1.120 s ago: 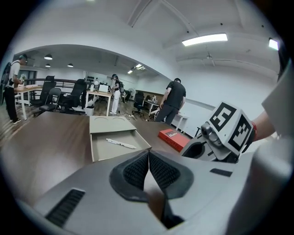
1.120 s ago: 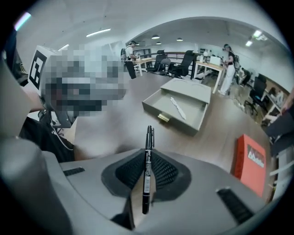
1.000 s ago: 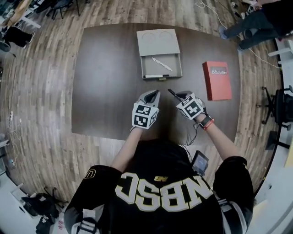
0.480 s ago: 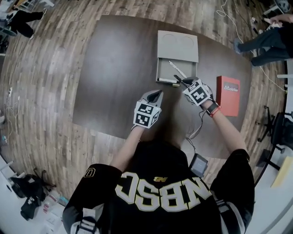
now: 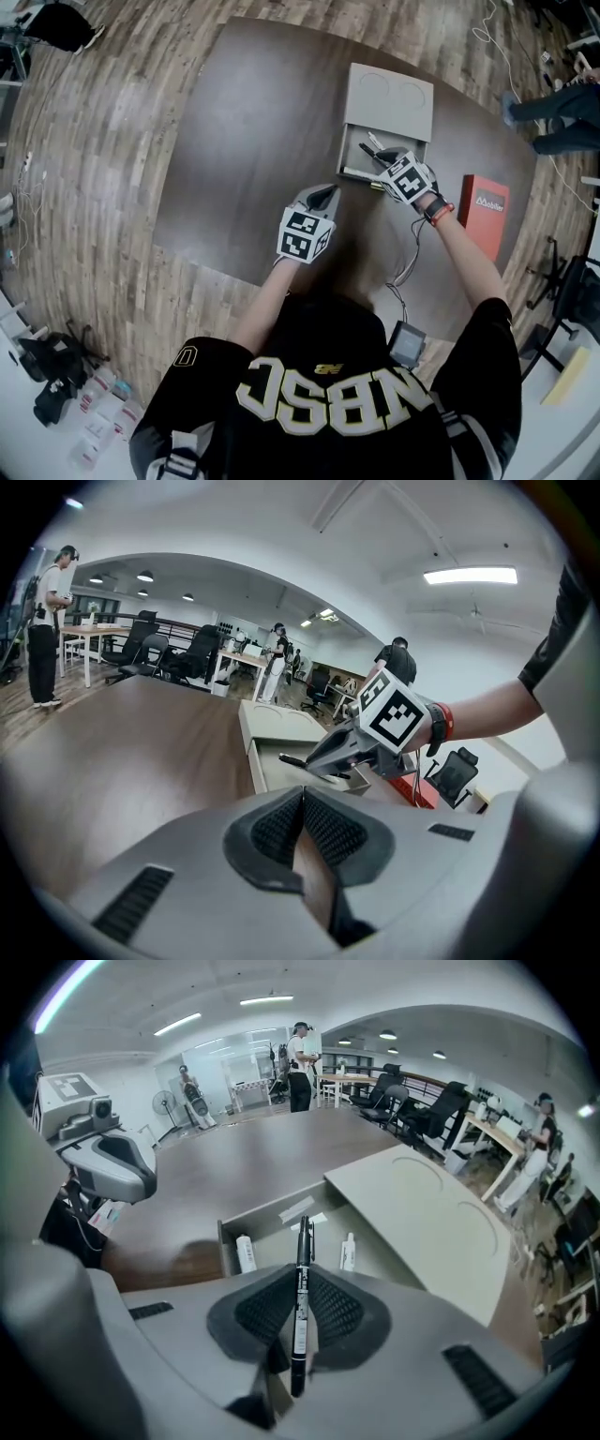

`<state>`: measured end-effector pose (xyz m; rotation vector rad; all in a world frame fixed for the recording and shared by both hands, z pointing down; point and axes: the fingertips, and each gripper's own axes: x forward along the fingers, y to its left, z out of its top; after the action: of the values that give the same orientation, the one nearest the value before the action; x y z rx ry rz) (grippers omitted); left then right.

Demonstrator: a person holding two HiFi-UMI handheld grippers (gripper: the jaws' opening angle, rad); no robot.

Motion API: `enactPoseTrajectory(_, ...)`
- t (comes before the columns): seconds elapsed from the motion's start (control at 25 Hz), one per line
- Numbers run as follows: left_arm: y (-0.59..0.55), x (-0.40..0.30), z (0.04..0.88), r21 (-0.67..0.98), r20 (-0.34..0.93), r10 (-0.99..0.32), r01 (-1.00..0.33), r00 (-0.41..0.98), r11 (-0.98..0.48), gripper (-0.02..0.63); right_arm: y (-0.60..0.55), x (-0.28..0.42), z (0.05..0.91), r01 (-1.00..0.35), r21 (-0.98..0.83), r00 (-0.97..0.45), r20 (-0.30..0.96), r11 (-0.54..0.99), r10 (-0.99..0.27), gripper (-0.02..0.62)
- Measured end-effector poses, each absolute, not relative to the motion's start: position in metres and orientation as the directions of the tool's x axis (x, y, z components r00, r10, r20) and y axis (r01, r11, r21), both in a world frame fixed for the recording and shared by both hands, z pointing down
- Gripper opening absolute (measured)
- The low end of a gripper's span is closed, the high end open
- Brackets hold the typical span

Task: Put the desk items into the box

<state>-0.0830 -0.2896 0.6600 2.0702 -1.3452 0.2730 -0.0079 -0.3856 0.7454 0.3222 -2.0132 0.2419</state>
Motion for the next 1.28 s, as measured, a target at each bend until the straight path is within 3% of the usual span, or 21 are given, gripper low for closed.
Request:
enactPoseTrajectory(0.64,-0.285,-0.095,0.661,0.378,0.522,-0.731,-0.888,0.439,-0.264,0.017,-0.387,-0.019,0.780,-0.358,-0.029,-0.411,0.902,0.933,-0.130,0.052)
enactPoseTrajectory(0.76,-0.284,-0.093,0.655,0.368,0.512,-0.739,-0.889,0.439,-0.273,0.017,-0.388,-0.019,0.775,-0.371,-0.028,-0.414,0.900,0.928,-0.139,0.080)
enactPoseTrajectory(1.0,-0.279,-0.092,0.636,0.354,0.464,-0.771,-0.889,0.436,-0.290,0.017,-0.385,-0.008,0.740,-0.433,-0.007,-0.466,0.858,0.901,-0.217,0.091)
enactPoseTrajectory(1.28,-0.279,-0.097,0.600,0.321,0.393,-0.814,-0.893,0.428,-0.315,0.017,-0.365,0.020,0.669,-0.619,-0.080,-0.568,0.733,0.781,-0.374,0.089)
